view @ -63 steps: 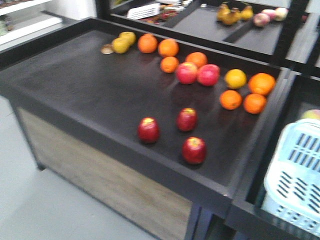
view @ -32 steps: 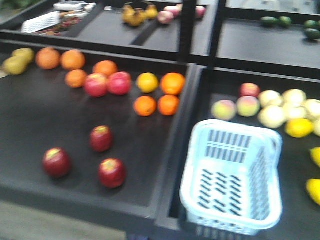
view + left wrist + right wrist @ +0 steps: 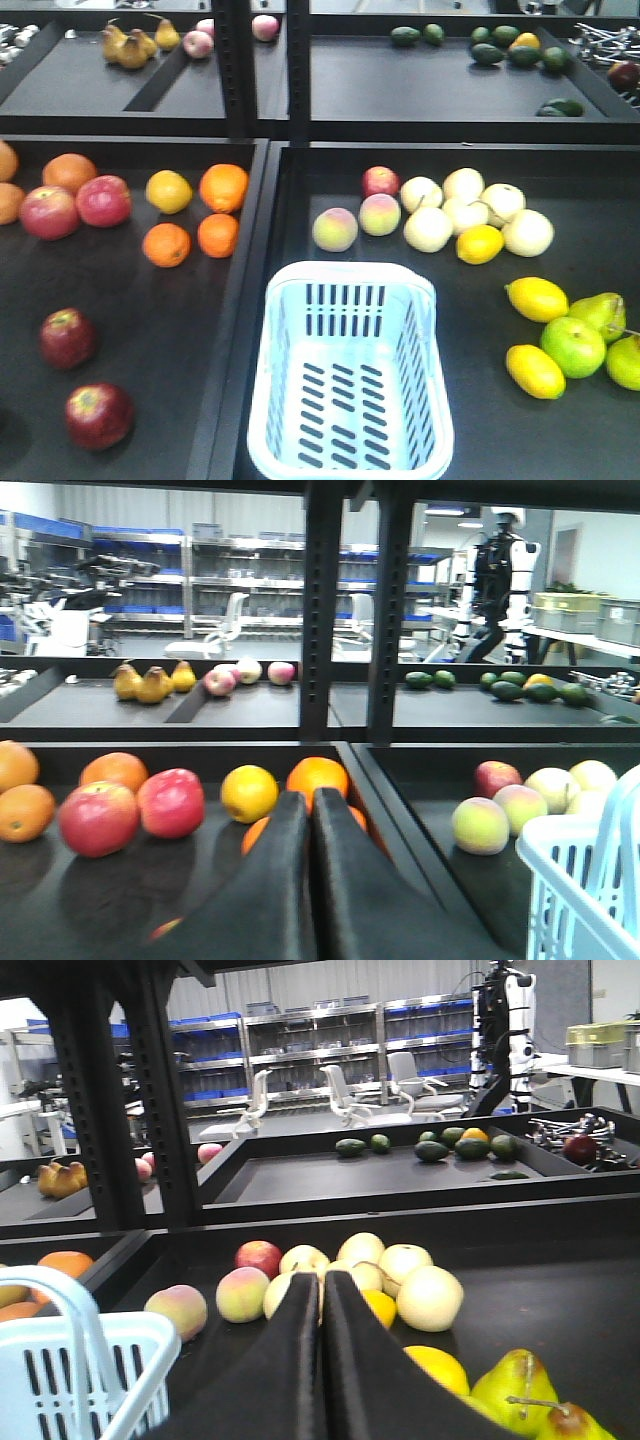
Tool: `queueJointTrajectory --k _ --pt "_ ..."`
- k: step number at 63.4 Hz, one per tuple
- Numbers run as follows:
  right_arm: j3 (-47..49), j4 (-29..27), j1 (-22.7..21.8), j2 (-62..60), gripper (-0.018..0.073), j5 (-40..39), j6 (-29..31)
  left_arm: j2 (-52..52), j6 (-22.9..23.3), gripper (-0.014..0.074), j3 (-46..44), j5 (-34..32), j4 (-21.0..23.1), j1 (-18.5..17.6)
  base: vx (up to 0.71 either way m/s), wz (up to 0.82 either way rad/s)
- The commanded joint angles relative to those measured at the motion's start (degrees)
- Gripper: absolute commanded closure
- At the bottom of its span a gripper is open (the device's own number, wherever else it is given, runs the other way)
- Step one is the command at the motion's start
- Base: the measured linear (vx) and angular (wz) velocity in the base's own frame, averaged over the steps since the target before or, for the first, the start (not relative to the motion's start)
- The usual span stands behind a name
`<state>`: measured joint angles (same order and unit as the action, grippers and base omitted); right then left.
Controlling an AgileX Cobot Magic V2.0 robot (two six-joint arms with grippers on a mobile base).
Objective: Pick three apples into basket with both arms
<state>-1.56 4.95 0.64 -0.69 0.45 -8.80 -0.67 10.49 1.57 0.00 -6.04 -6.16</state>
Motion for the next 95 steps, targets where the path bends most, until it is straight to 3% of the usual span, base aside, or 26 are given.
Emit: queueJointTrajectory --k 1,95 --pt "-0.8 0.2 0.0 -0.7 0.0568 -4.4 0.0 -0.3 0.1 0.0603 0.2 -3.8 0.4 -0.1 0.07 -0.23" --pt "-0.8 0.2 0.0 -0.7 0.0568 -4.4 0.0 -0.3 0.1 0.0603 0.2 -3.8 0.4 -0.1 0.01 -0.02"
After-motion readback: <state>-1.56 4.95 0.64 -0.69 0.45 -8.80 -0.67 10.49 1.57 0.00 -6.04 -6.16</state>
